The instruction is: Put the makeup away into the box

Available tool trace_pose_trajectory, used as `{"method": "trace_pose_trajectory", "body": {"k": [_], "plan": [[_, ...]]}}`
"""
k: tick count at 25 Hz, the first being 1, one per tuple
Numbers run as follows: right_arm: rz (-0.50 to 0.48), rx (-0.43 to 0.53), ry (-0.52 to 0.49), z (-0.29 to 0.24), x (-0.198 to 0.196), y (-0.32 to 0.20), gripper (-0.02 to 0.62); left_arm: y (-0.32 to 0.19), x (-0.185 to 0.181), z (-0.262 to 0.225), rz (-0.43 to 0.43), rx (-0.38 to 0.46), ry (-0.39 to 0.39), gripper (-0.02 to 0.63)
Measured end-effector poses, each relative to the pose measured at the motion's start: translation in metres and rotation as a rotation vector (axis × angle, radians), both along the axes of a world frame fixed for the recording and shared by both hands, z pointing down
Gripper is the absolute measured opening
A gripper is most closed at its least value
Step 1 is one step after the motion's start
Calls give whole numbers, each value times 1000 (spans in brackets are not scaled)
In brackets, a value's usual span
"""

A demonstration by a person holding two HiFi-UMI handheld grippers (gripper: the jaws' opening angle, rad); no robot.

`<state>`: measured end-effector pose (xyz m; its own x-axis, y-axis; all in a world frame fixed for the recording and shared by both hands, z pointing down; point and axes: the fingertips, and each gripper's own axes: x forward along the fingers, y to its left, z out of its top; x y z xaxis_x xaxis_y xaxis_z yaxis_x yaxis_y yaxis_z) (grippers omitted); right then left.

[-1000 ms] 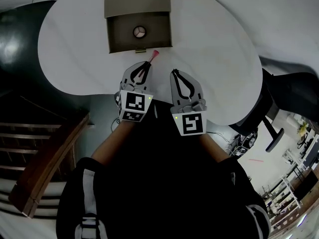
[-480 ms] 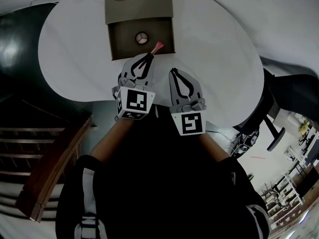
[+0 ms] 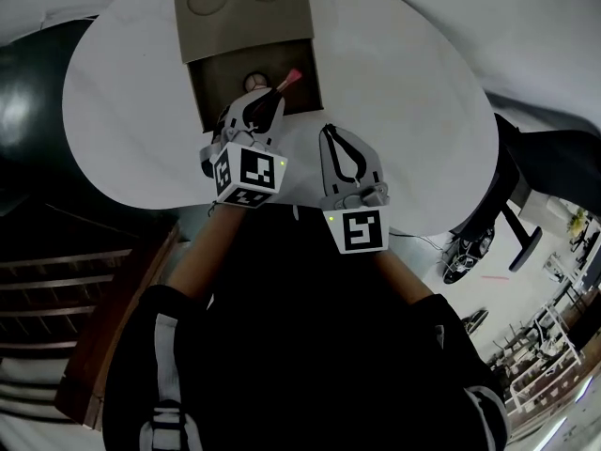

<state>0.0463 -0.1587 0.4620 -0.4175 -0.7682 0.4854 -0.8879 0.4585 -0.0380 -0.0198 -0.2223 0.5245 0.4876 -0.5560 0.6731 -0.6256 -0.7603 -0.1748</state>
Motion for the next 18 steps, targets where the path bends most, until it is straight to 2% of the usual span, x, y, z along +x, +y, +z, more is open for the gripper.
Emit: {"method": "trace_pose_trajectory", "body": {"k": [6,11,18], "plan": [[19,-11,-4,3,2,-6,25,3,3,21,42,-78,-52,49],[21,-7,1,2,4,-8,25,1,5,23,57,-90,-67,51],[14,15,-4,-4,6,-5,25,-1,-1,18,24,-83,-51,154]]}}
